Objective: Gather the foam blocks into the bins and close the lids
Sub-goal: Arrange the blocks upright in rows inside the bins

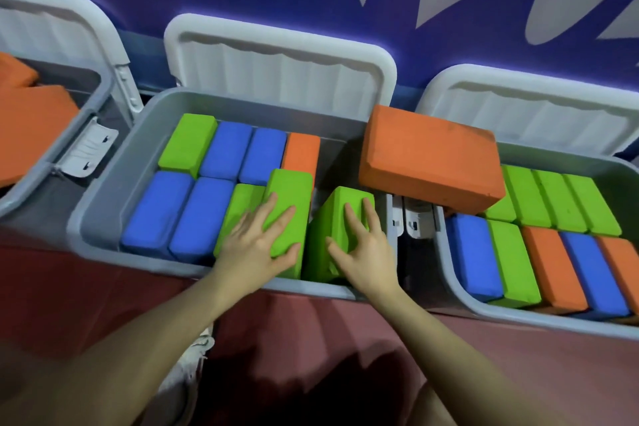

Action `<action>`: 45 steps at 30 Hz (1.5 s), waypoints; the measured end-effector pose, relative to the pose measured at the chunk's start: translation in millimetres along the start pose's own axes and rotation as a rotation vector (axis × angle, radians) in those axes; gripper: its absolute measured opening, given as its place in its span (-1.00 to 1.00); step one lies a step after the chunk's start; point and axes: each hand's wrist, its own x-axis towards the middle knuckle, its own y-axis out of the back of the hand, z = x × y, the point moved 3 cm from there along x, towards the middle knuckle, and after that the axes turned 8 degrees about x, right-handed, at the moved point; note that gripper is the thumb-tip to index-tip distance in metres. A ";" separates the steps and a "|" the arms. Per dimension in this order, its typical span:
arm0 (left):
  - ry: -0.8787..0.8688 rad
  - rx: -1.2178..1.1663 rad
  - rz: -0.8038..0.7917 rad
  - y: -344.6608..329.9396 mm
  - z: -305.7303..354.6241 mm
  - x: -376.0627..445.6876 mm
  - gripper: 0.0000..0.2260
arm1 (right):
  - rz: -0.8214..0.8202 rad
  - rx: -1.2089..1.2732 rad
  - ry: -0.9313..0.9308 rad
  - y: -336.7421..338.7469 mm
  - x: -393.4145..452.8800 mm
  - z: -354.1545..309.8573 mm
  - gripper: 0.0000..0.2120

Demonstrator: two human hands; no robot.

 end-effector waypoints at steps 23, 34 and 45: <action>-0.218 0.334 -0.509 -17.2 -21.6 51.6 -0.39 | -0.216 -0.286 -0.035 -34.8 22.1 -3.3 -0.28; 0.014 0.201 -0.476 -71.9 -34.8 60.5 -0.50 | -0.284 -0.267 -0.057 -37.8 20.6 -0.9 -0.30; 0.010 0.220 -0.459 -67.5 -33.3 59.6 -0.51 | -0.277 -0.413 -0.013 -42.2 21.4 -0.7 -0.34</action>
